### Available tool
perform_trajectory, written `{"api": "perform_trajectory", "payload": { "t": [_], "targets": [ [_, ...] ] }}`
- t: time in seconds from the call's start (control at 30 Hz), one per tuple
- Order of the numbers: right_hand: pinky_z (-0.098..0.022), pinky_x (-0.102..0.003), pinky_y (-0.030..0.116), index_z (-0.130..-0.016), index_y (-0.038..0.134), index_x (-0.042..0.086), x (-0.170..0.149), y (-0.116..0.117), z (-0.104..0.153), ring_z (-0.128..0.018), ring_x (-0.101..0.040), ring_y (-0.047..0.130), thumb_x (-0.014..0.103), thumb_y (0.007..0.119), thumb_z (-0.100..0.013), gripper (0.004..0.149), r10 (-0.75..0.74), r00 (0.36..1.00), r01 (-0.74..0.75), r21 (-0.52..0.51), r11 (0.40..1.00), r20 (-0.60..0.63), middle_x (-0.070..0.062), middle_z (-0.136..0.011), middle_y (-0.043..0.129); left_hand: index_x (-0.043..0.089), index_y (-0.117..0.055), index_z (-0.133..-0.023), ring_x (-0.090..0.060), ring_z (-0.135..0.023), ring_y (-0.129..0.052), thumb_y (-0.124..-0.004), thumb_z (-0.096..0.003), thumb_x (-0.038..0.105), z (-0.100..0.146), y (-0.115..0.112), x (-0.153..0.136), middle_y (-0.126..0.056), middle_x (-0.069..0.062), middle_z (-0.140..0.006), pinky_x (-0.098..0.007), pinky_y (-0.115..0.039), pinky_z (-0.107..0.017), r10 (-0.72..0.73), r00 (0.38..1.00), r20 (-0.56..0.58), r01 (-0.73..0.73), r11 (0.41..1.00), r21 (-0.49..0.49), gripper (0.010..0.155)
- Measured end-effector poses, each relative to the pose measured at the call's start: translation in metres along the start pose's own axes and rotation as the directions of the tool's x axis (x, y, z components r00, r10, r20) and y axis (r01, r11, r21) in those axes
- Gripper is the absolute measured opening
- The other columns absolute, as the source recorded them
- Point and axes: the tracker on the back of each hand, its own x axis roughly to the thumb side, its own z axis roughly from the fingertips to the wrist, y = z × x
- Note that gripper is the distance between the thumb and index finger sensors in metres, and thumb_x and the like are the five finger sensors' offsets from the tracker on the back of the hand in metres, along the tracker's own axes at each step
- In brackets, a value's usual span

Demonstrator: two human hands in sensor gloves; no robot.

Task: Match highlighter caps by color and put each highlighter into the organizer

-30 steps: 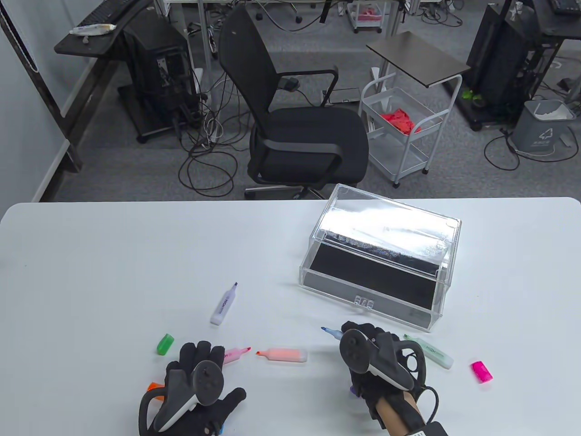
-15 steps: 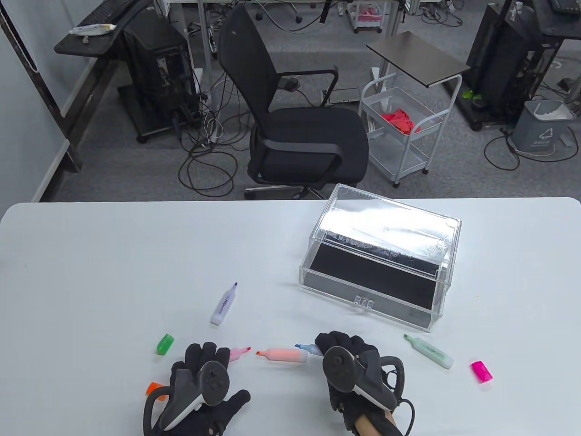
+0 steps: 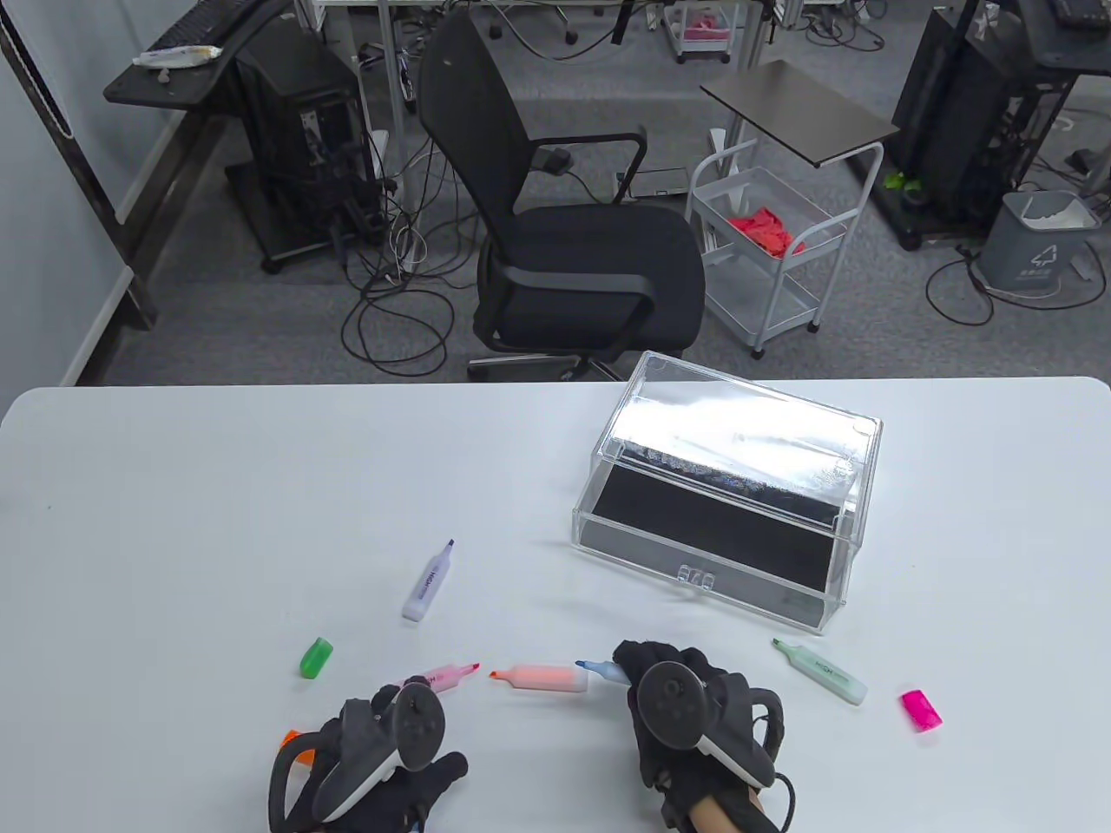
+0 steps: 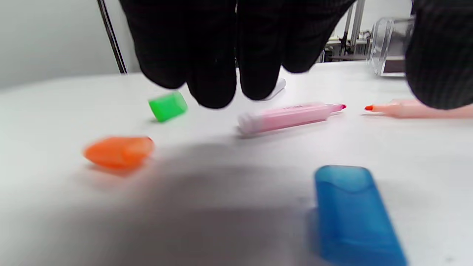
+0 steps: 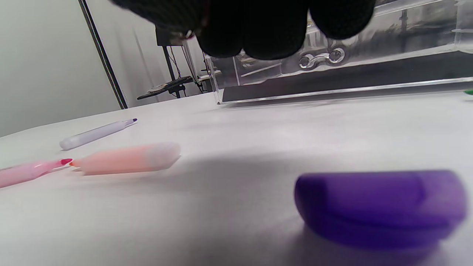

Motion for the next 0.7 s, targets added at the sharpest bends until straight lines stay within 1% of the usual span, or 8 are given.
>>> {"api": "perform_trajectory", "payload": {
  "t": [0.03, 0.07, 0.1, 0.23, 0.33, 0.4, 0.47, 0.7],
  "targets": [
    [-0.059, -0.056, 0.063, -0.091, 0.058, 0.032, -0.001, 0.000, 0.000, -0.077, -0.027, 0.077, 0.027, 0.075, -0.044, 0.050, -0.002, 1.000, 0.002, 0.002, 1.000, -0.002, -0.001, -0.094, 0.071, 0.035, -0.055, -0.108, -0.029, -0.097, -0.090, -0.078, -0.0330, 0.082, 0.004, 0.004, 0.002, -0.072, 0.009, -0.108, -0.048, -0.077, -0.072, -0.061, 0.998, -0.019, 0.061, 0.998, -0.002, 0.092],
    [-0.059, -0.056, 0.063, -0.091, 0.058, 0.032, -0.001, 0.002, -0.001, -0.077, -0.027, 0.077, 0.027, 0.075, -0.044, 0.050, 0.003, 1.000, -0.003, 0.005, 1.000, -0.003, -0.001, -0.094, 0.071, 0.034, -0.058, -0.107, -0.027, -0.093, -0.095, -0.079, -0.0323, 0.082, 0.007, 0.007, 0.002, -0.077, 0.008, -0.105, -0.047, -0.081, -0.069, -0.086, 0.996, -0.032, 0.086, 0.996, 0.010, 0.091],
    [-0.060, -0.056, 0.063, -0.091, 0.058, 0.032, -0.001, 0.002, -0.001, -0.078, -0.027, 0.077, 0.027, 0.075, -0.044, 0.050, 0.007, 1.000, -0.007, 0.010, 1.000, -0.004, -0.001, -0.095, 0.071, 0.033, -0.062, -0.105, -0.025, -0.088, -0.099, -0.080, -0.0320, 0.081, 0.009, 0.008, 0.002, -0.082, 0.008, -0.101, -0.045, -0.083, -0.067, -0.089, 0.995, -0.036, 0.090, 0.996, 0.008, 0.090],
    [-0.060, -0.056, 0.062, -0.091, 0.058, 0.033, -0.001, 0.004, -0.001, -0.078, -0.027, 0.076, 0.027, 0.075, -0.044, 0.050, 0.011, 1.000, -0.010, 0.017, 1.000, -0.005, -0.001, -0.095, 0.071, 0.030, -0.074, -0.099, -0.023, -0.075, -0.108, -0.082, -0.0313, 0.081, 0.012, 0.006, 0.002, -0.093, 0.007, -0.090, -0.043, -0.089, -0.059, -0.083, 0.995, -0.056, 0.079, 0.995, -0.067, 0.085],
    [-0.060, -0.056, 0.062, -0.091, 0.058, 0.032, -0.001, 0.004, -0.001, -0.078, -0.028, 0.076, 0.027, 0.075, -0.044, 0.050, 0.006, 1.000, -0.006, 0.016, 1.000, -0.005, -0.001, -0.095, 0.071, 0.029, -0.079, -0.096, -0.020, -0.069, -0.112, -0.083, -0.0307, 0.081, 0.012, -0.002, 0.005, -0.097, 0.008, -0.084, -0.041, -0.092, -0.055, -0.119, 0.991, -0.060, 0.114, 0.990, -0.083, 0.083],
    [-0.060, -0.056, 0.062, -0.091, 0.058, 0.032, -0.002, 0.004, 0.000, -0.078, -0.028, 0.076, 0.027, 0.075, -0.044, 0.051, 0.007, 1.000, -0.007, 0.017, 1.000, -0.003, -0.001, -0.095, 0.071, 0.029, -0.080, -0.094, -0.019, -0.067, -0.113, -0.082, -0.0304, 0.081, 0.011, -0.007, 0.005, -0.099, 0.008, -0.082, -0.040, -0.093, -0.054, -0.109, 0.993, -0.055, 0.102, 0.989, -0.109, 0.083],
    [-0.060, -0.056, 0.062, -0.091, 0.058, 0.032, -0.002, 0.004, 0.000, -0.078, -0.028, 0.076, 0.027, 0.075, -0.044, 0.051, 0.005, 1.000, -0.005, 0.014, 1.000, -0.004, -0.001, -0.095, 0.071, 0.029, -0.082, -0.093, -0.019, -0.065, -0.114, -0.083, -0.0300, 0.082, 0.011, -0.010, 0.007, -0.100, 0.008, -0.080, -0.040, -0.094, -0.052, -0.095, 0.994, -0.052, 0.088, 0.989, -0.118, 0.082],
    [-0.060, -0.056, 0.062, -0.092, 0.057, 0.032, -0.005, 0.003, 0.000, -0.078, -0.028, 0.075, 0.027, 0.074, -0.044, 0.051, -0.021, 1.000, 0.021, 0.001, 1.000, -0.009, -0.001, -0.095, 0.071, 0.028, -0.086, -0.089, -0.017, -0.058, -0.117, -0.084, -0.0295, 0.081, 0.009, -0.016, 0.013, -0.103, 0.008, -0.074, -0.038, -0.097, -0.047, -0.146, 0.987, -0.067, 0.135, 0.979, -0.154, 0.080]
  ]
}}
